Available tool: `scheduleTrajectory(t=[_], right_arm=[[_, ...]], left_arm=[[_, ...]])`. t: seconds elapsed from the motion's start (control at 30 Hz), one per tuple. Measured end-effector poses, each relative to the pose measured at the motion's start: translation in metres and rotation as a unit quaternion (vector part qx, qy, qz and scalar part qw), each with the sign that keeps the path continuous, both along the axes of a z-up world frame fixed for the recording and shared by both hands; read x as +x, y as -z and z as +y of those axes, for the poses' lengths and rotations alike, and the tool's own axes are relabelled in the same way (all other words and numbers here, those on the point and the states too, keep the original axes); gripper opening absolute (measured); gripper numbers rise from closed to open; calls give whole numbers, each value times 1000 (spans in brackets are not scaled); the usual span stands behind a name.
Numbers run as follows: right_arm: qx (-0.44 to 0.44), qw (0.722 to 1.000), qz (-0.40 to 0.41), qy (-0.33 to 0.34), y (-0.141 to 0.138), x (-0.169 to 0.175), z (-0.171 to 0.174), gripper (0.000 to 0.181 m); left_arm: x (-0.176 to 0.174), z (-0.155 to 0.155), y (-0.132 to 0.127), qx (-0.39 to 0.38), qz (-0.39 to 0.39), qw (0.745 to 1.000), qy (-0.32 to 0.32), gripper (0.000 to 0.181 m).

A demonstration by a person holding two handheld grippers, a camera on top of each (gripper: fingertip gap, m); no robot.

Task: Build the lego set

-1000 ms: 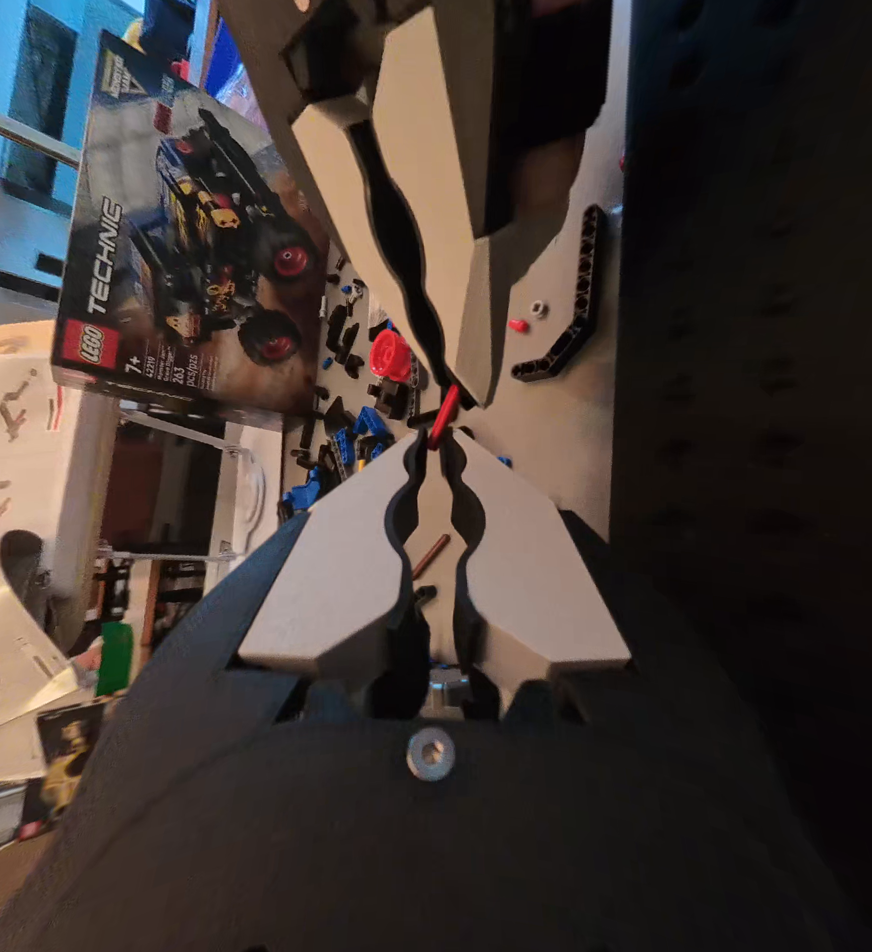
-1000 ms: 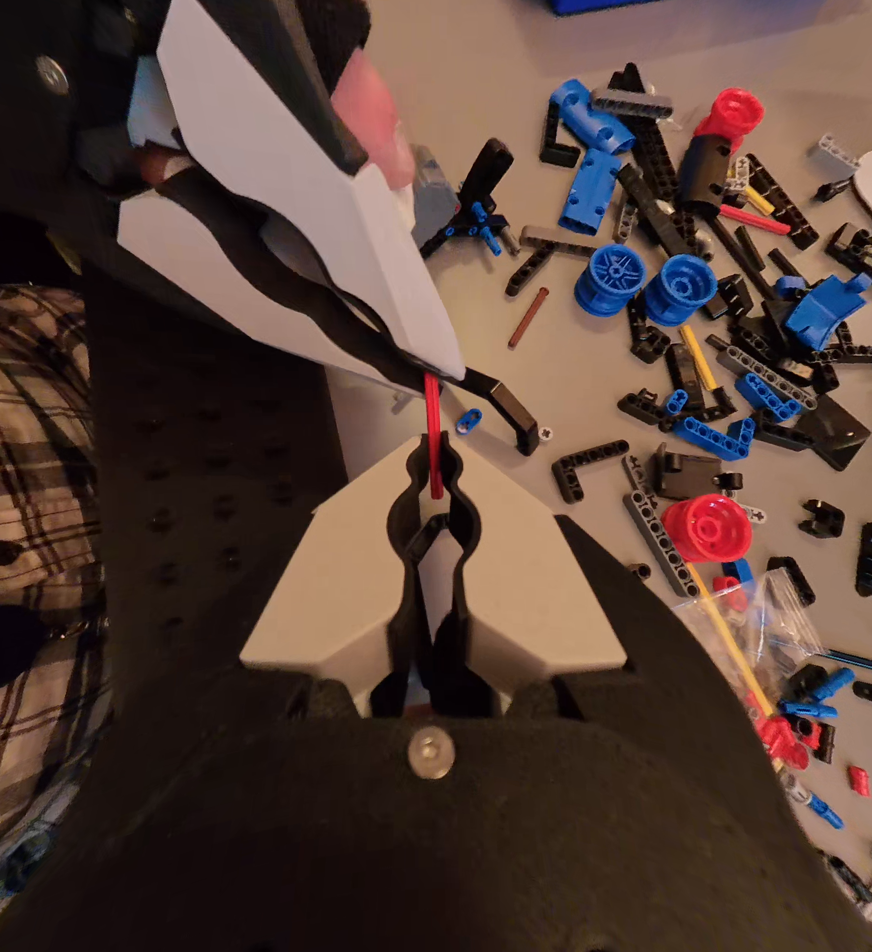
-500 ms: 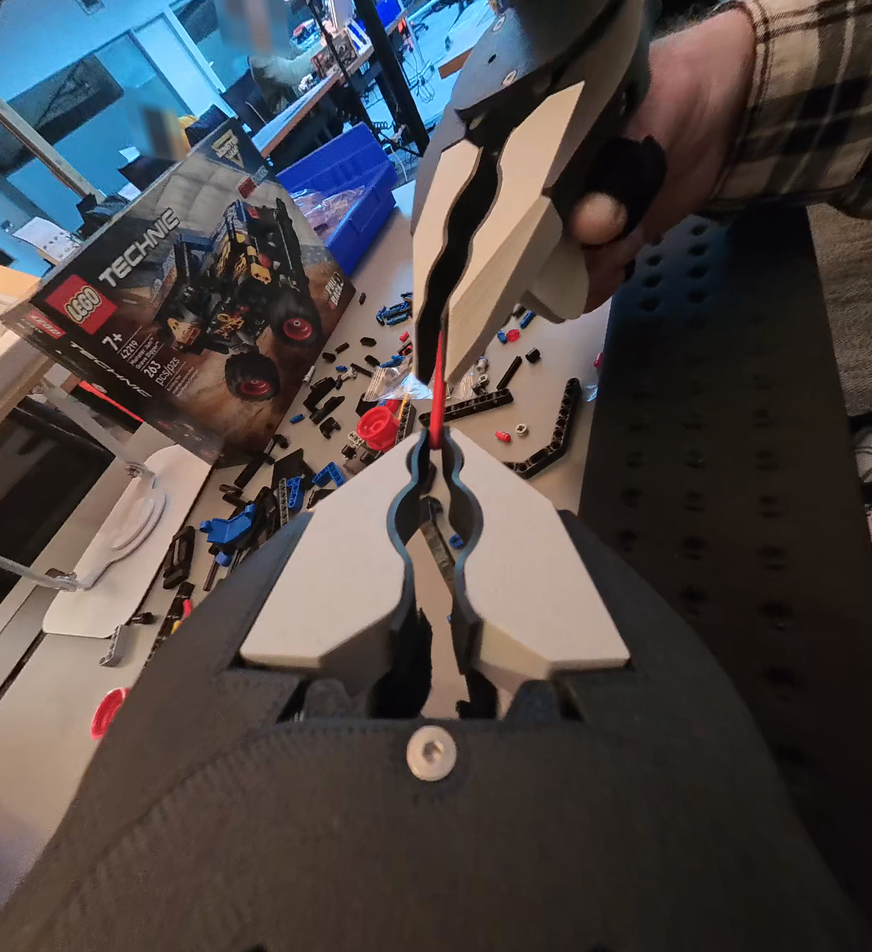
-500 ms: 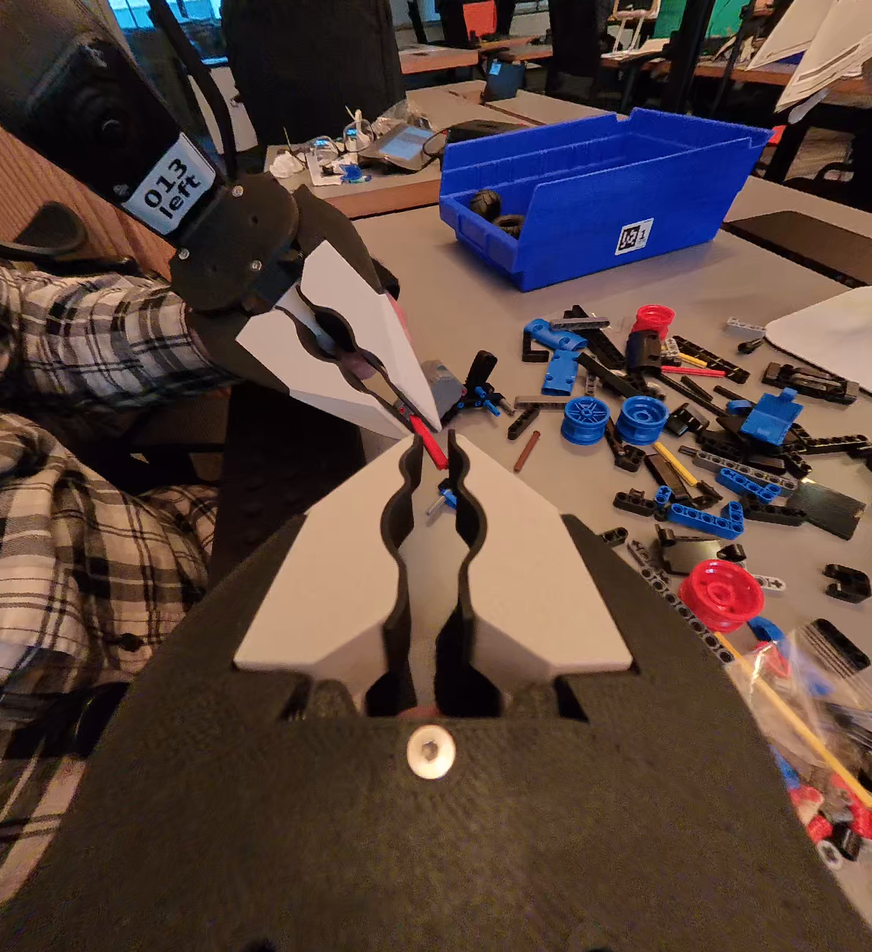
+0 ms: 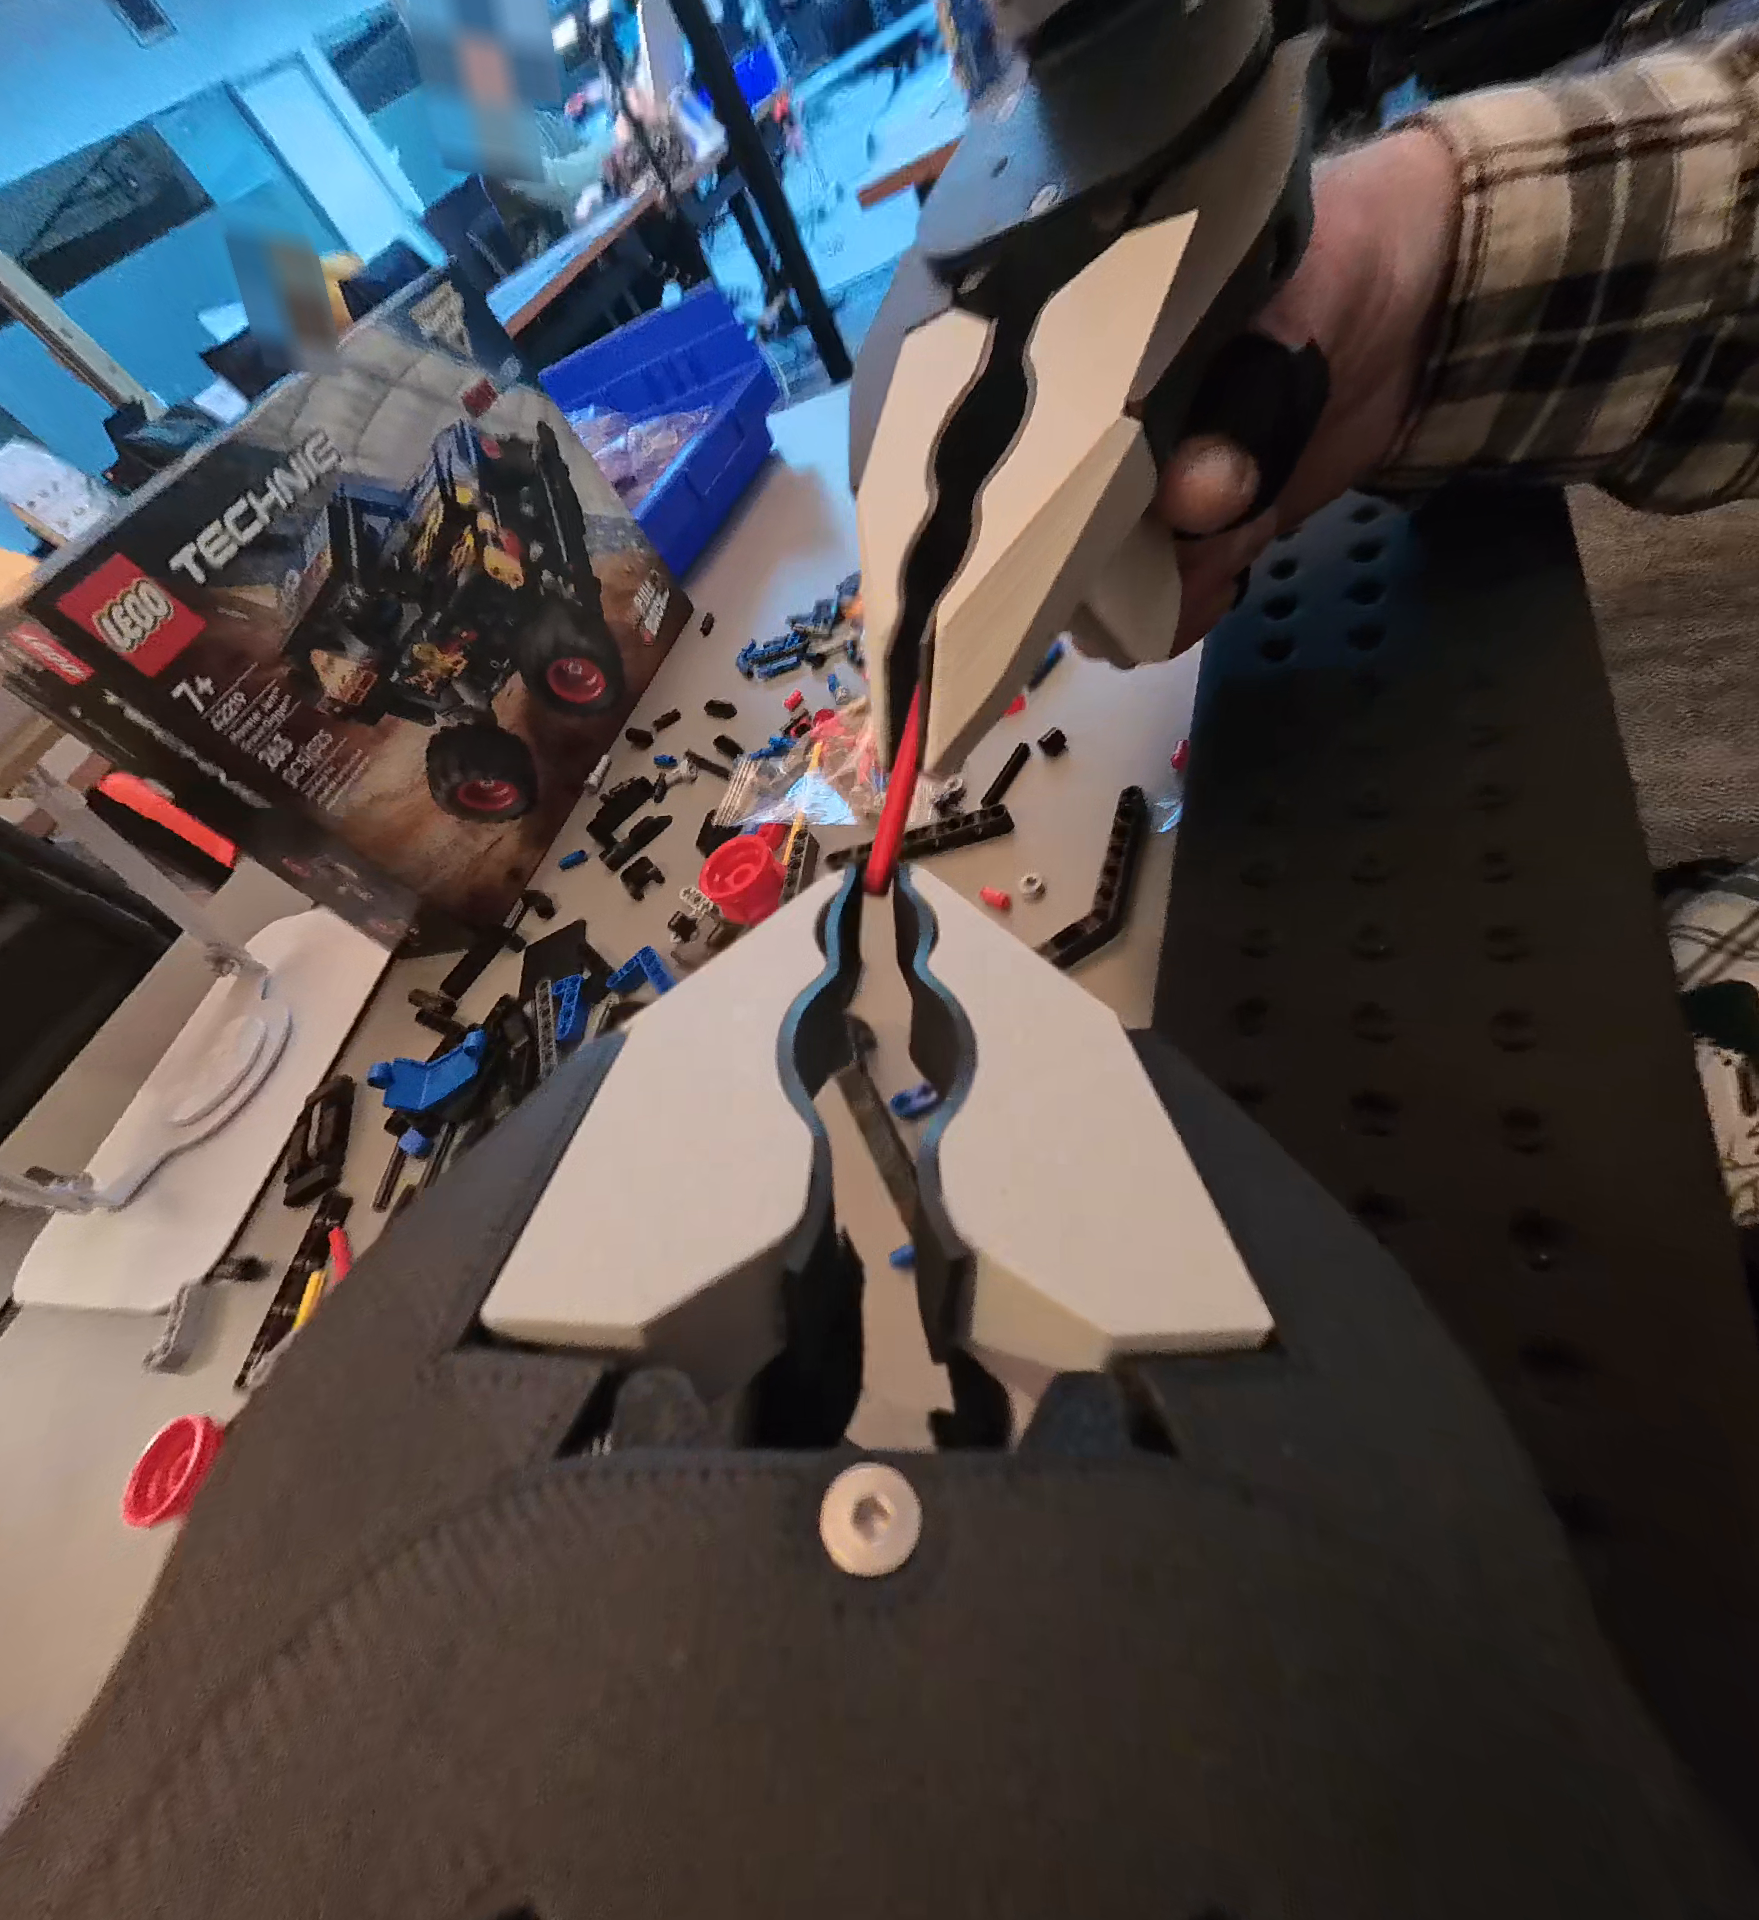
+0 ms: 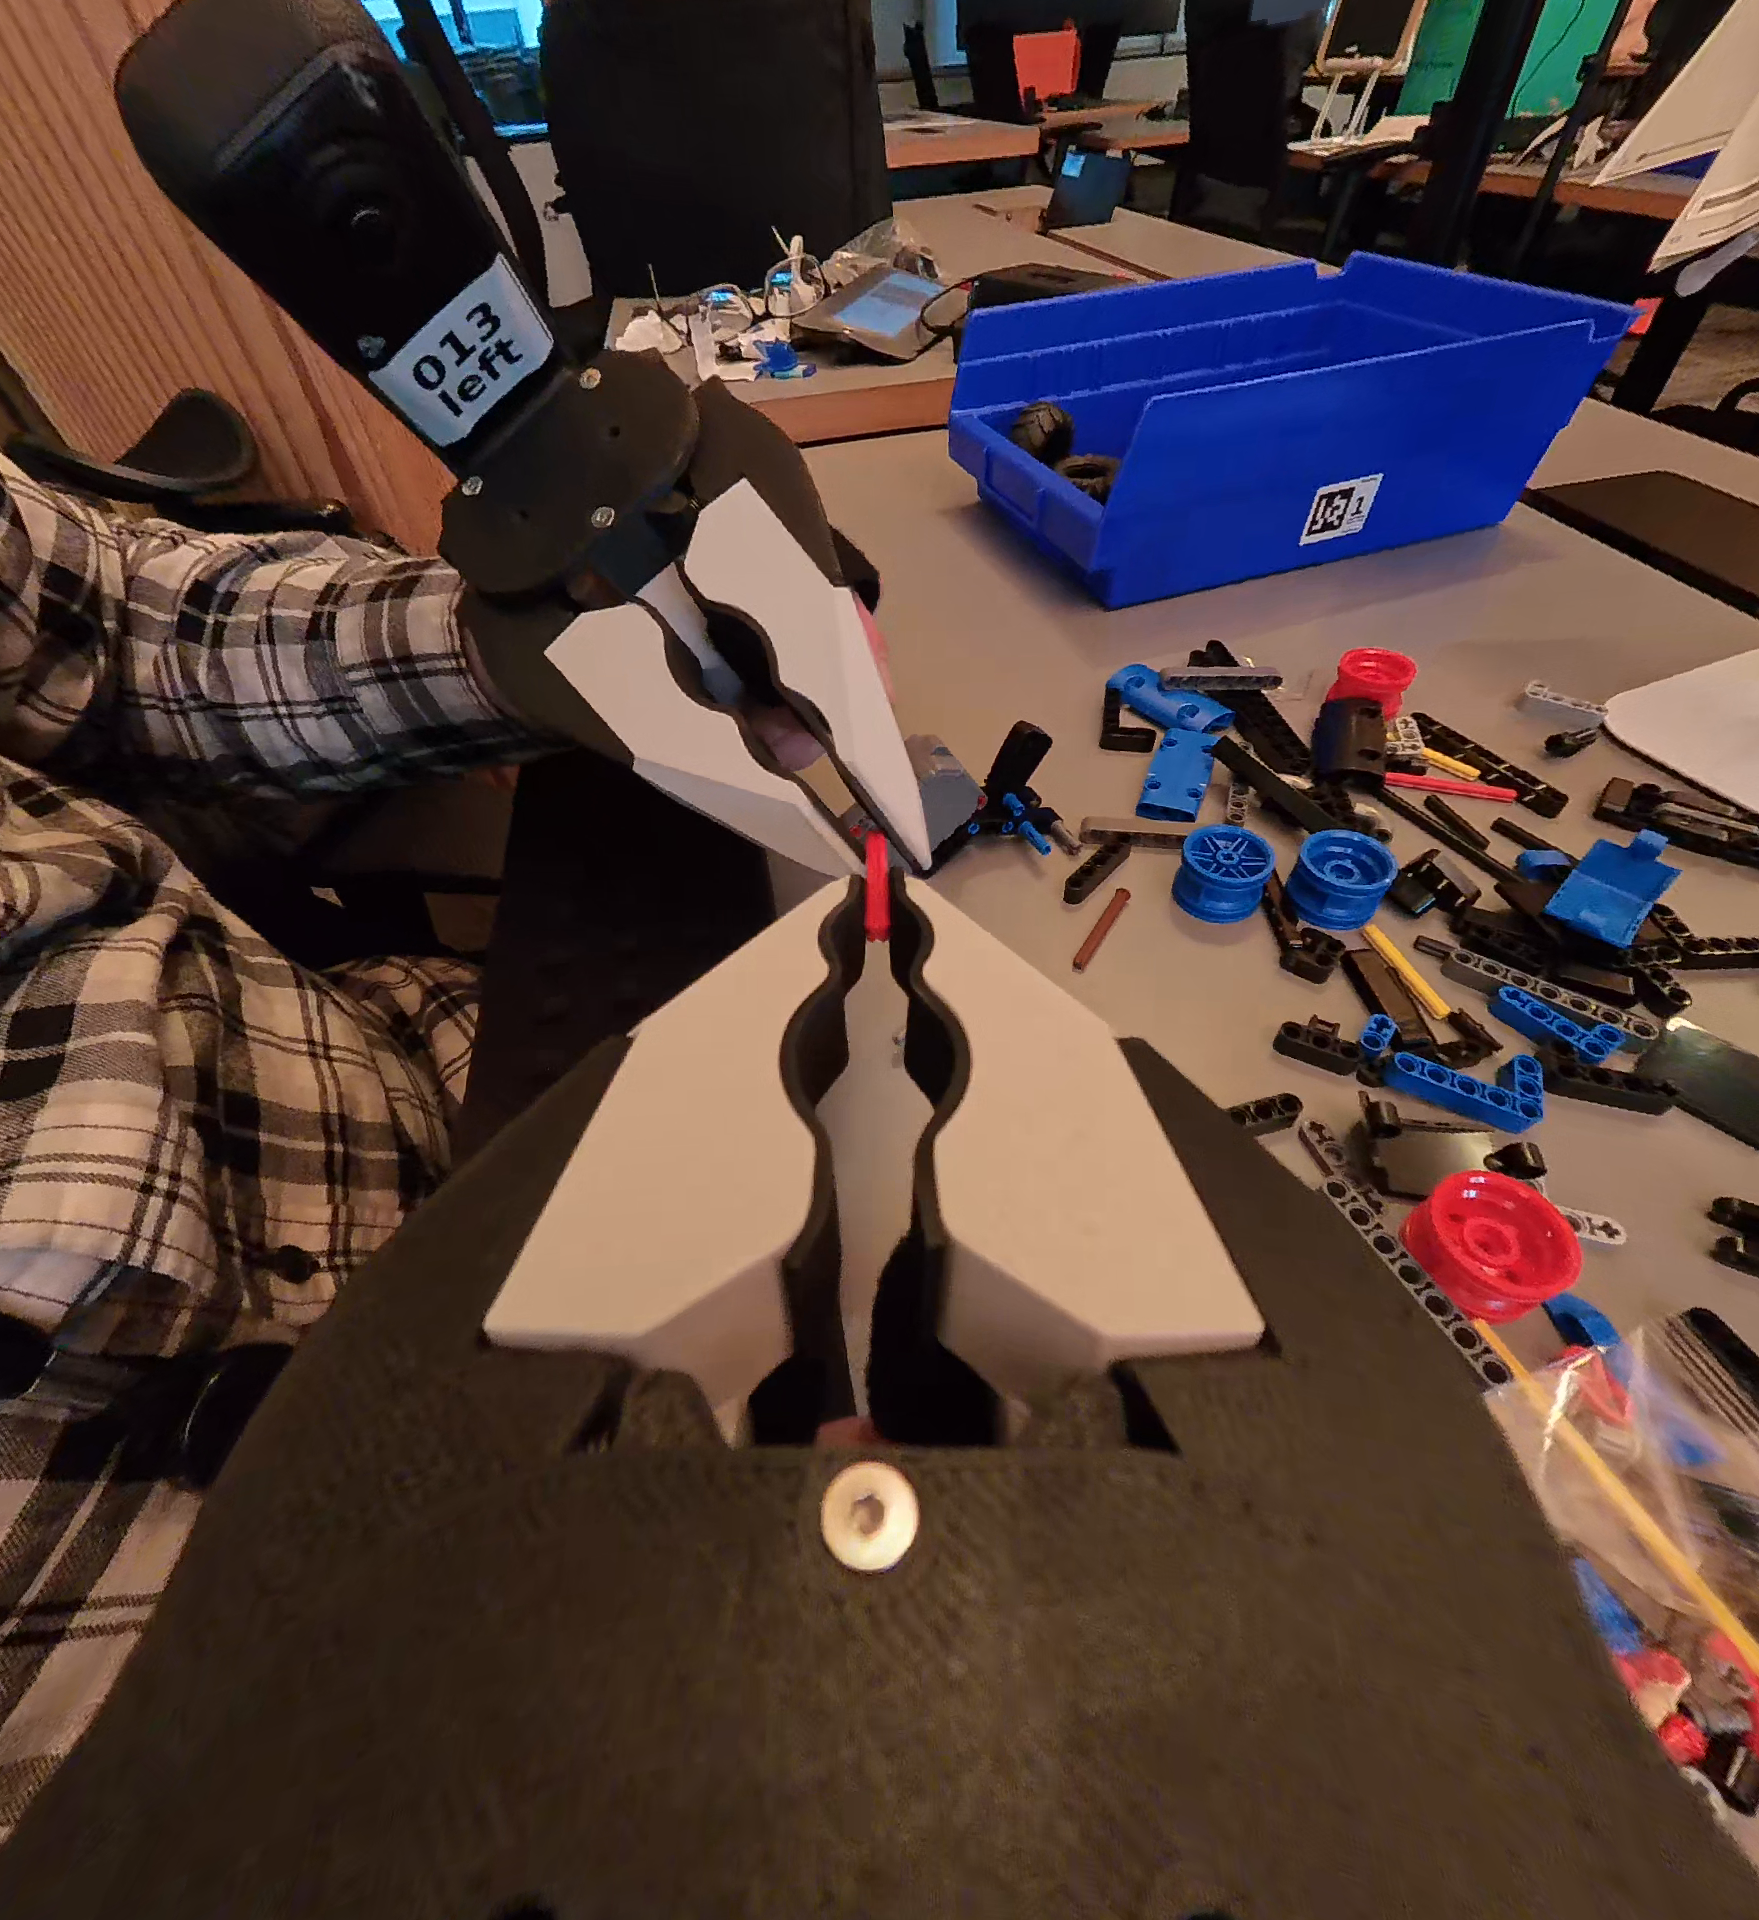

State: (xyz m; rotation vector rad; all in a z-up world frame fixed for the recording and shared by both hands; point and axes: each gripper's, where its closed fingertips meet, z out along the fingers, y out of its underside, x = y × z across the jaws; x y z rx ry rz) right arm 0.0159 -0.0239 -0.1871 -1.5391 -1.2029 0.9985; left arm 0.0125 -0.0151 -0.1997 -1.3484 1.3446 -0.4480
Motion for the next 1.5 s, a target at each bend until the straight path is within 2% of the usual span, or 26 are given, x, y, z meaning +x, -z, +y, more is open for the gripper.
scheduleTrajectory(t=[0.07,0.13,0.23,0.3,0.4,0.5,0.6,0.67,0.73,0.83,0.97,1.07,1.2,1.33,1.5], right_arm=[[-1,1000,0,13,0,3,5,1],[-1,1000,0,21,1,8,8,1],[6,999,-19,33,10,11,12,1],[9,999,-22,34,13,11,13,2],[17,998,-36,40,19,11,15,1],[18,998,-41,41,21,13,15,2],[18,998,-39,43,22,15,15,2],[21,998,-41,46,23,16,16,2],[24,998,-42,48,24,18,16,2],[30,997,-39,52,21,20,17,2],[45,996,-47,63,16,23,19,2],[60,992,-66,85,15,23,24,2],[71,988,-58,125,1,23,34,2],[87,984,-34,153,-20,22,41,1],[103,977,-52,180,-23,20,49,1]], left_arm=[[-8,6,8,-11,37,999,-22,25],[-17,5,24,-53,83,995,-33,32],[-30,4,53,-99,162,980,-64,33],[-34,15,59,-75,190,974,-97,28],[-26,24,54,-107,194,970,-99,31],[-19,32,60,-155,241,954,-87,33],[-19,39,79,-209,297,929,-76,24],[-19,44,85,-217,315,920,-80,8],[-17,42,85,-234,321,915,-72,5],[-12,45,75,-247,275,926,-75,5],[-6,54,40,-283,124,947,-85,5],[0,62,-3,-302,-41,950,-72,5],[3,65,-35,-308,-158,937,-53,5],[9,66,-46,-278,-190,940,-51,6],[13,68,-56,-259,-229,937,-51,6]])
